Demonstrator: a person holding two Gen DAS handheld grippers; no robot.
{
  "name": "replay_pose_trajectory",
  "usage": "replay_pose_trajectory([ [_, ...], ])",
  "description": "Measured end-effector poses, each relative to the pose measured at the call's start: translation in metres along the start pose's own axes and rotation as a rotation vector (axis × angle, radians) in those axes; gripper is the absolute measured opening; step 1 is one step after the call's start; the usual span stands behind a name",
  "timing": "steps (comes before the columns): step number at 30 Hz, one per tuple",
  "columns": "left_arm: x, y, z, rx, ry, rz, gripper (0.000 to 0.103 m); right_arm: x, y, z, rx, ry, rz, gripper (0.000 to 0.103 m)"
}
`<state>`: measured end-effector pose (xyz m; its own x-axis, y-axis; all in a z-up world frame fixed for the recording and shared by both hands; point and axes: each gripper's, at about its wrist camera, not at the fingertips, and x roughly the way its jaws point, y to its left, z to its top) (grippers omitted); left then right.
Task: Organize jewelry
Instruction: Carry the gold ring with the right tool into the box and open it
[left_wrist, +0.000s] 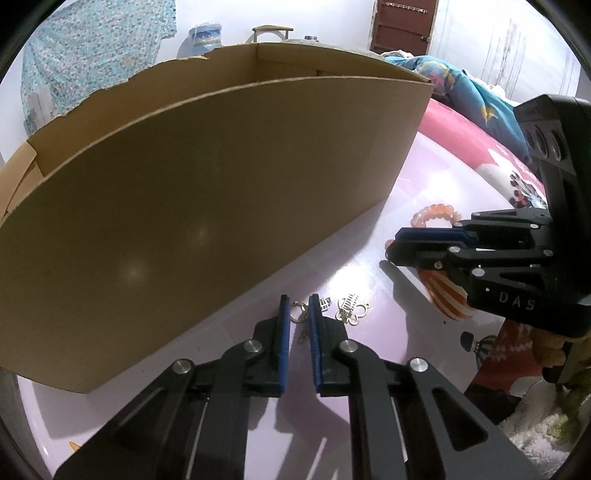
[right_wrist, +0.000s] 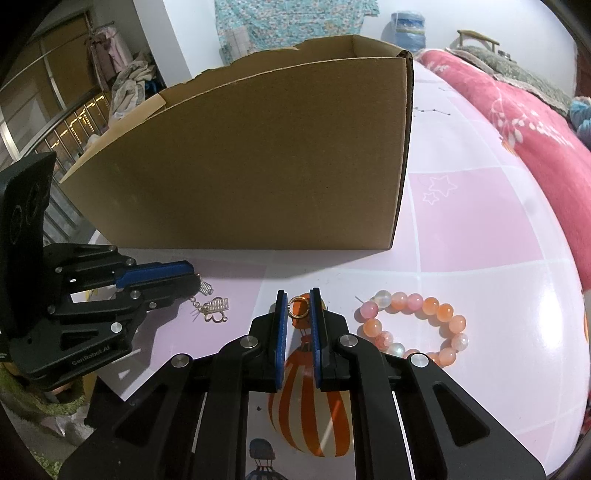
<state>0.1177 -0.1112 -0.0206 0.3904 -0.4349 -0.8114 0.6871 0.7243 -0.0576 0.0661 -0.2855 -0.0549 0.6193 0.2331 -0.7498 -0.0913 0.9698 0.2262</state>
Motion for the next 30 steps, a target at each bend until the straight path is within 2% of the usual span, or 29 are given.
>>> replay_pose_trajectory([
  [5,-0.007,0.004,0.000,-0.011,-0.012,0.003,0.009,-0.002,0.001,0.001,0.002,-0.001,0.002,0.010],
  [15,-0.043,0.005,0.002,-0.022,-0.078,0.000,0.009,-0.019,0.004,0.007,-0.009,-0.045,-0.004,0.010],
  [25,-0.096,0.009,0.018,-0.043,-0.207,-0.045,0.009,-0.053,0.024,0.026,-0.032,-0.148,0.007,0.010],
  [30,-0.126,0.009,0.028,-0.019,-0.285,-0.008,0.009,-0.070,0.036,0.047,-0.056,-0.224,0.044,0.010],
])
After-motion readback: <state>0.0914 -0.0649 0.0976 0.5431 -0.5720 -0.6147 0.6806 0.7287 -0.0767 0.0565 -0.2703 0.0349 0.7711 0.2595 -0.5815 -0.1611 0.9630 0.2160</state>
